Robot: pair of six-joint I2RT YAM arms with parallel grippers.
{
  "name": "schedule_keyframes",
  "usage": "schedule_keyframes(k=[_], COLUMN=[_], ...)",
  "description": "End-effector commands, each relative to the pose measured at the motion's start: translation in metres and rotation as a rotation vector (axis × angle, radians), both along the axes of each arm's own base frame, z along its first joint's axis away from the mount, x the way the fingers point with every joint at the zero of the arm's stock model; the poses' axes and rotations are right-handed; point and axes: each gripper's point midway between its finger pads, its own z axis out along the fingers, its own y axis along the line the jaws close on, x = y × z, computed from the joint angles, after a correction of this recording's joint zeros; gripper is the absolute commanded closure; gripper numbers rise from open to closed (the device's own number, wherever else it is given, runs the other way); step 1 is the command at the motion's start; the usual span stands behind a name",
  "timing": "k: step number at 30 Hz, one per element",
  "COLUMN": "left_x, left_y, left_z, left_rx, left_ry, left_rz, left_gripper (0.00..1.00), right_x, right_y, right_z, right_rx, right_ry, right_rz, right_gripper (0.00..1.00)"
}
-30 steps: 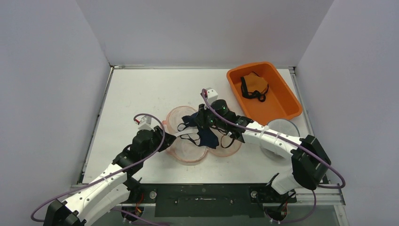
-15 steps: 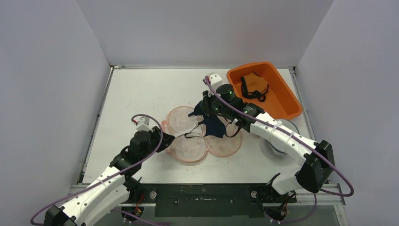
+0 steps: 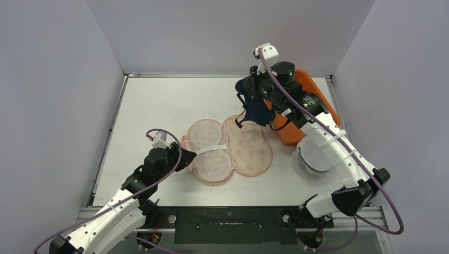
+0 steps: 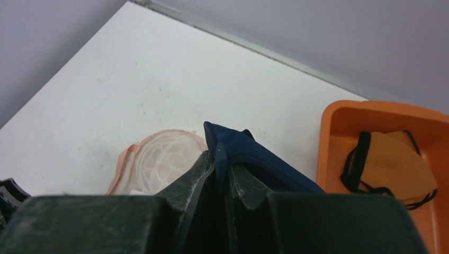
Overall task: Unzip the laundry bag and remove the bra
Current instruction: Place the bra in the bin.
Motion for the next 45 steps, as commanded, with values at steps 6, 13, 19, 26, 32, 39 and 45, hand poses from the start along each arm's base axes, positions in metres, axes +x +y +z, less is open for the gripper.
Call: schedule_keyframes(k=[6,13,19,26,32,39,45], left_x=[0.005,0.005,0.004,0.006,0.007,0.006,0.006], left_y=[-0.006,-0.009,-0.013,-0.018,-0.02,-0.028,-0.033], left_z=[0.028,0.027,0.019,0.013,0.008,0.003,0.001], left_rx=[-0.021,-0.02,-0.037,-0.039,-0.046,-0.074,-0.094], left_ry=[-0.059,-0.055,-0.042,-0.029,-0.025,-0.015,-0.013], left_rz=[-0.033,-0.045,-0.061,-0.076,-0.079,-0.11,-0.126], left_gripper=[0.66,0.66,0.66,0.65,0.65,0.65,0.65], right_x=[0.023,0.046,0.077,0.112,0.142,0.164,0.159], right_y=[-0.04,-0.07,-0.109,-0.146,-0.155,-0.151,-0.161], right_z=[0.1,0.126,0.108,0.088,0.065,0.011,-0.07], right_rx=[0.064,0.073,0.086,0.102,0.028,-0.097,-0.22], right_ry=[-0.203,-0.269,-0.254,-0.28,-0.293,-0.231,-0.082], right_rz=[-0.11,-0.254,-0.383,-0.467,-0.422,-0.287,-0.277], right_gripper=[0.95,0.95,0.95,0.95,0.95,0.95,0.95])
